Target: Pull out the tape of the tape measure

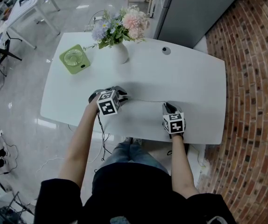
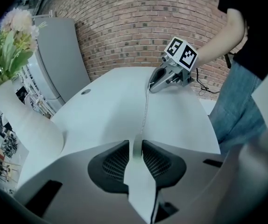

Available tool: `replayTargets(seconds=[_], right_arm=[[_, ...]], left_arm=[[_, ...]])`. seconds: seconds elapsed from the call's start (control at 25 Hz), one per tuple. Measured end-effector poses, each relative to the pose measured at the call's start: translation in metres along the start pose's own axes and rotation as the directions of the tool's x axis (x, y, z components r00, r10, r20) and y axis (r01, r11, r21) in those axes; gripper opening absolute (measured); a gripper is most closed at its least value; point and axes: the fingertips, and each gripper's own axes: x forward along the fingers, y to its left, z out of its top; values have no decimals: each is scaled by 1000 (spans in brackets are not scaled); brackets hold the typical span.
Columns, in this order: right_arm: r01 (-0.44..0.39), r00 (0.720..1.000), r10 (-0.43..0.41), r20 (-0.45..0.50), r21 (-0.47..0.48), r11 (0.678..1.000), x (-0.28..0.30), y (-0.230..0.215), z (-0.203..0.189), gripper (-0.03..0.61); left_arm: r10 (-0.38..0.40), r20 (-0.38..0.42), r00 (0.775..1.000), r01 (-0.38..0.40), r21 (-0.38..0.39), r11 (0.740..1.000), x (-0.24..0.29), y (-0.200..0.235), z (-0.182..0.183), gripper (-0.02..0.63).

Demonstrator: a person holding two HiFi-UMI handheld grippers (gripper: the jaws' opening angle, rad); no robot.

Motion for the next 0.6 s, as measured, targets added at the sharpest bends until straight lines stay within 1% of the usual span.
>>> replayTargets(seconds=[0.16,0.28,0.44,0.6], right_arm=[[6,1000,-6,1,11,1000,-1,-1,-1,51],[13,1000,-14,9,31,999,-2,-4,-1,96],[16,1000,-17,25,58,998,-7,-7,2,103],[12,999,-14,32,63,998,-8,-6,3,103]], left_arm=[[4,3,1000,-4,-2,1000,1,0,1,128],[9,16,1000,-9,-13,1000,0,0,3,135],[26,39,999,-25,-27,999,-3,1,7,137],[30,49,998,-28,-30,999,-5,2,9,135]])
